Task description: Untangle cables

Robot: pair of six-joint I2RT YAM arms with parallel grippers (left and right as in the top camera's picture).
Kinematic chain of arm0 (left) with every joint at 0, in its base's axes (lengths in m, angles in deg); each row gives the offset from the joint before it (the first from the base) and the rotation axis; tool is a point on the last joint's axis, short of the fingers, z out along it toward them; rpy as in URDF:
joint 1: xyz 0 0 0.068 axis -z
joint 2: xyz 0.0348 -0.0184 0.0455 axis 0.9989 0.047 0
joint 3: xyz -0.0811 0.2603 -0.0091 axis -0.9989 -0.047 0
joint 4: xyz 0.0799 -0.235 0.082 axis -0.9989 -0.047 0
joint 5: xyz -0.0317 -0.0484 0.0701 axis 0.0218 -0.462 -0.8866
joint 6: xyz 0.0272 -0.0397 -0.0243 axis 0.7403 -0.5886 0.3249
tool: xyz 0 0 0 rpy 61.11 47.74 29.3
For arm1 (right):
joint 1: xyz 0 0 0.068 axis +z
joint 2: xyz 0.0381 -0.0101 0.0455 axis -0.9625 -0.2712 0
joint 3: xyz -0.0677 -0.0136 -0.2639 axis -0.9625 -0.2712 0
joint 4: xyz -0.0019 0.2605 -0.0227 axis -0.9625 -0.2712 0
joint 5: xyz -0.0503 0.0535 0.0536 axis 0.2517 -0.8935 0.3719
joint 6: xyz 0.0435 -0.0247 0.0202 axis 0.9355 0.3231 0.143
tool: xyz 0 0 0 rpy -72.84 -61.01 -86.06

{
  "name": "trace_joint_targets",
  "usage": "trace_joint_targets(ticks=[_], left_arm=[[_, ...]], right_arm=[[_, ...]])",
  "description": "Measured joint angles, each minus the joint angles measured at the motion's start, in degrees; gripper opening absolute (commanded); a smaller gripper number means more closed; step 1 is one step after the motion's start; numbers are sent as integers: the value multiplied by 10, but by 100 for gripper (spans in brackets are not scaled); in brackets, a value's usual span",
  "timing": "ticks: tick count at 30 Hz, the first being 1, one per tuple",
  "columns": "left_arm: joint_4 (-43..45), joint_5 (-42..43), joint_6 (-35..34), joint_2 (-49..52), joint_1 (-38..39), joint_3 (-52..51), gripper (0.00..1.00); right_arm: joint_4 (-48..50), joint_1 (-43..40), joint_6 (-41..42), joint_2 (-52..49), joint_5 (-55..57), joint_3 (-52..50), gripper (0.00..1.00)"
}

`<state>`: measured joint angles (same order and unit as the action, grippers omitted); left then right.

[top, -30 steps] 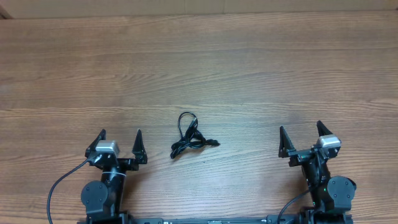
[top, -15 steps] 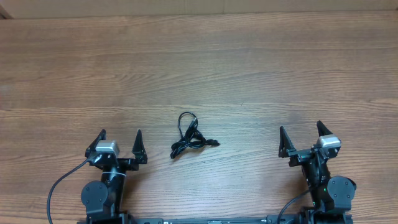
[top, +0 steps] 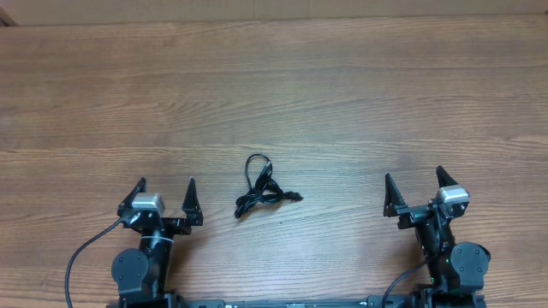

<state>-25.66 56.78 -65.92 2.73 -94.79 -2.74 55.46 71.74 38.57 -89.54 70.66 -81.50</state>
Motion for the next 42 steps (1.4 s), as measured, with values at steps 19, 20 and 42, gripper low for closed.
trace_joint_targets(ticks=[19, 20, 42], left_arm=[[-29, 36, -2, 0, 0, 11, 100], [-36, 37, -2, 0, 0, 15, 100], [-193, 38, 37, 163, 0, 169, 100]], right_arm=[[0, 0, 0, 0, 0, 0, 100], [0, 0, 0, 0, 0, 0, 100], [0, 0, 0, 1, 0, 0, 100]])
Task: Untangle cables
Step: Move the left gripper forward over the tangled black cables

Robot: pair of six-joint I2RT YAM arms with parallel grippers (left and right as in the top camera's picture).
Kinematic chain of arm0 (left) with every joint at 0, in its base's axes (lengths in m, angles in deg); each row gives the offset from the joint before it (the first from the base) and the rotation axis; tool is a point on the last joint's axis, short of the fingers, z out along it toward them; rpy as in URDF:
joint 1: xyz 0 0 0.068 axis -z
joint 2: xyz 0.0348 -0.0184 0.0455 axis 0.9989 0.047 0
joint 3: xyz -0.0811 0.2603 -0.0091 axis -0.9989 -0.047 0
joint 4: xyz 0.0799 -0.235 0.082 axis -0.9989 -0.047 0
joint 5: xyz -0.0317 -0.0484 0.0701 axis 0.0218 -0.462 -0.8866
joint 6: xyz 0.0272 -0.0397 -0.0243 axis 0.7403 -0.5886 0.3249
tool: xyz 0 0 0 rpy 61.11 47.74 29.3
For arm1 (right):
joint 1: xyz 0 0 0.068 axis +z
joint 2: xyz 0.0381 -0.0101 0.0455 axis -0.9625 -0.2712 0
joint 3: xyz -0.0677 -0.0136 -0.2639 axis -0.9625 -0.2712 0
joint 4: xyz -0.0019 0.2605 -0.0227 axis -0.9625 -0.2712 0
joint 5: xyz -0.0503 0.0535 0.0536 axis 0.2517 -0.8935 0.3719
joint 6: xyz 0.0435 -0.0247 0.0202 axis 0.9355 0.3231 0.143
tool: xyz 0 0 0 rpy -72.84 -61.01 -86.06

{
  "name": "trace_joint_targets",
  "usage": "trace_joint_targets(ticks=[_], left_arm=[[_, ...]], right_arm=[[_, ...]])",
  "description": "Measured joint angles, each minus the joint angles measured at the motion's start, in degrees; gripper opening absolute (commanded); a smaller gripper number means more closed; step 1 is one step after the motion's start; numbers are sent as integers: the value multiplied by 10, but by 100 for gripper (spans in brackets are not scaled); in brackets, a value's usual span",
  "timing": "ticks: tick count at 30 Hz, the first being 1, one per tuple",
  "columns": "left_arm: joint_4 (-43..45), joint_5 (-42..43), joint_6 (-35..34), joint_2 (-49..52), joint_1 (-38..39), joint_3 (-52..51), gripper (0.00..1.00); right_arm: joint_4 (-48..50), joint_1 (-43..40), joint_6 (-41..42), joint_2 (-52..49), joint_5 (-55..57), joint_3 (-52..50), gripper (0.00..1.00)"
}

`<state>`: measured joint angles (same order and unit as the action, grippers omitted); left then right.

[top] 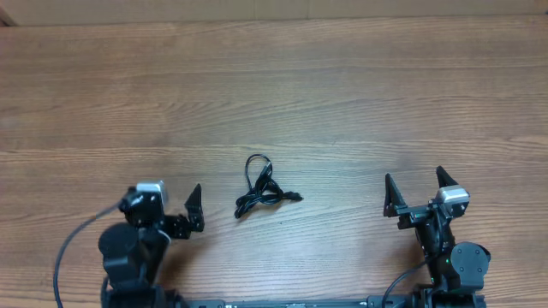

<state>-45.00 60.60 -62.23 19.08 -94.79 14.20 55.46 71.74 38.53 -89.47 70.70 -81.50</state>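
Note:
A small black cable [261, 190] lies bunched in a tangle on the wooden table, with a loop at its far end and a plug end pointing right. My left gripper [165, 197] stands open to the left of the cable, apart from it; one finger [195, 204] shows clearly, while the other is mostly hidden by the wrist camera. Well to the right of the cable my right gripper [413, 176] is open, both fingers pointing away from the table's front edge. Neither gripper holds anything.
The wooden table [274, 85] stretches bare behind the cable up to its far edge. The arm bases and their own wiring sit along the front edge.
My left arm has shifted: its lower body now sits further left and the wrist has turned, hiding one finger. The cable and the right arm have not moved.

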Motion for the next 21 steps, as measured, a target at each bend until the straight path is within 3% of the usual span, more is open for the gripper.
trace_joint_targets(ticks=[9, 21], left_arm=[[-74, -2, 19, 240, 0, 150, 100], [-199, -9, 36, 419, 0, 304, 100]], right_arm=[[0, 0, 0, 0, 0, 0, 100], [0, 0, 0, 0, 0, 0, 100]])
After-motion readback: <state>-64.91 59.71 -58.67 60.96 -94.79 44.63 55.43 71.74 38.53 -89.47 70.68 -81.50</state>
